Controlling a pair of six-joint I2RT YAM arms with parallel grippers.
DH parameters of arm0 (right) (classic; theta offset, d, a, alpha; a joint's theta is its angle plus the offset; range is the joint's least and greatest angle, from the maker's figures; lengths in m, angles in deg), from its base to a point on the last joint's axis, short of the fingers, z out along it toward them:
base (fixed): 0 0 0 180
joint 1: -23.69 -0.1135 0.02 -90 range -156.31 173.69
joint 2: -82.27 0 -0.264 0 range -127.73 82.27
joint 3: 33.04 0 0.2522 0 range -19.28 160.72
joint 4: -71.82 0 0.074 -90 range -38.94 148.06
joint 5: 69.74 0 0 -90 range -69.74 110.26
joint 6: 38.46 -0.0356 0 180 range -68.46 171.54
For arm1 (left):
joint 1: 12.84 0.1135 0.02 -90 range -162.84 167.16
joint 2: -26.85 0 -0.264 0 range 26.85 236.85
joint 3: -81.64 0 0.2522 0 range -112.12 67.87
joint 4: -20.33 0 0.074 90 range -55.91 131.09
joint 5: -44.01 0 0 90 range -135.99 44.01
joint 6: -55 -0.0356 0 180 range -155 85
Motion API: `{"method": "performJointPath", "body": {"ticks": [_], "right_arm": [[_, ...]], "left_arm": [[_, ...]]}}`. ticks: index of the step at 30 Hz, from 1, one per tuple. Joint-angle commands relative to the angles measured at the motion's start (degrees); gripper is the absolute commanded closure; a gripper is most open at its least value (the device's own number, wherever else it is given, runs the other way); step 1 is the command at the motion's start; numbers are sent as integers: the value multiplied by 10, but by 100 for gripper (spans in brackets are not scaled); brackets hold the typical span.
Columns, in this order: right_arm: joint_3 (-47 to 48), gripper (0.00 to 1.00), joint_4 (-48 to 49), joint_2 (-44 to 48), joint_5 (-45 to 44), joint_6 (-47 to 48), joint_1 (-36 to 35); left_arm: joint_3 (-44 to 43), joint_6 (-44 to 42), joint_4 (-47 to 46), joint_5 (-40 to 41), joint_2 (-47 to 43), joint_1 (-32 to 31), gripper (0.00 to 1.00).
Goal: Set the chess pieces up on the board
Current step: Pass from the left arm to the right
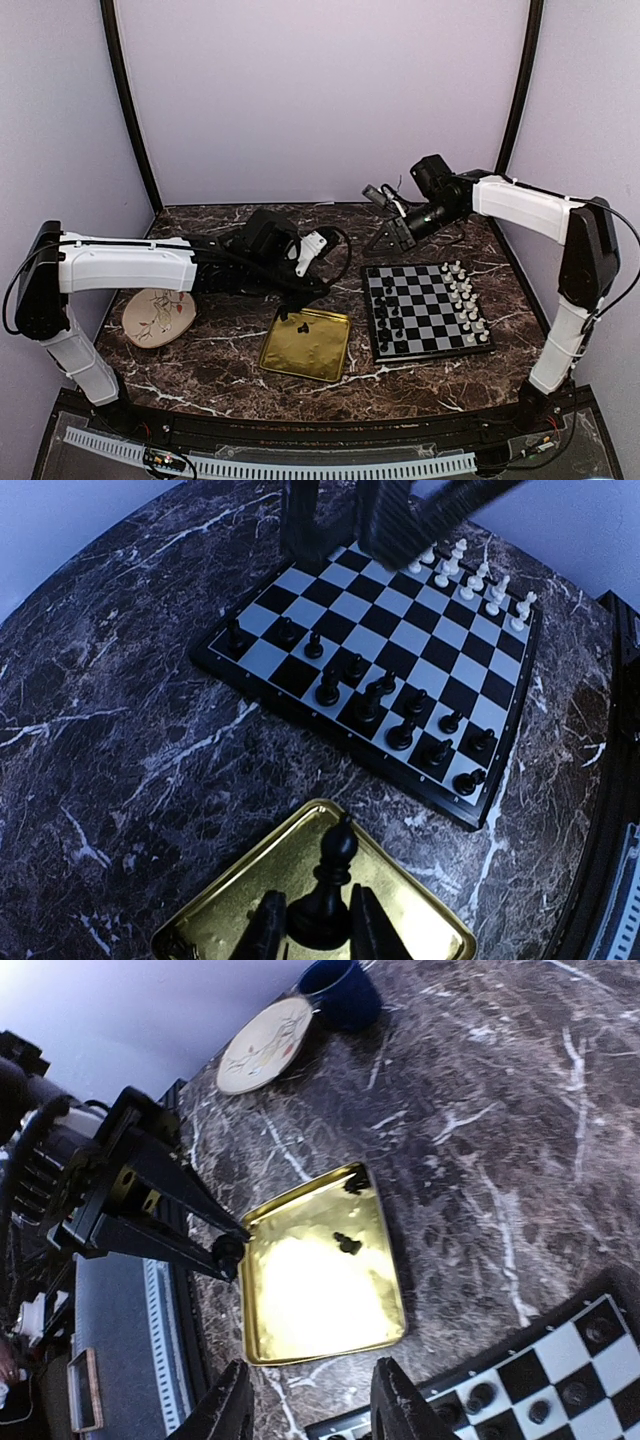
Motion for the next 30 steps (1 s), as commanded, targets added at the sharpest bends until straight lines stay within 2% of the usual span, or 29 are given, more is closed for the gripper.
{"method": "performJointPath", "body": {"ticks": [1,13,19,28,30], "right_arm": [[4,59,5,-4,64,-31,-41],[27,59,9,-55,78,-44,-86],[29,69,15,-63,96,-48,-87],[19,90,22,-60,113,-49,-87],[19,93,23,-57,108,-48,-87]], "left_arm": [[19,32,-72,-21,-17,-3,81],[19,44,-89,-46,-18,-3,80],[19,44,-89,-55,-13,-3,80],[19,43,-91,-56,-9,-4,79],[17,44,-88,-54,-7,-4,74]]}}
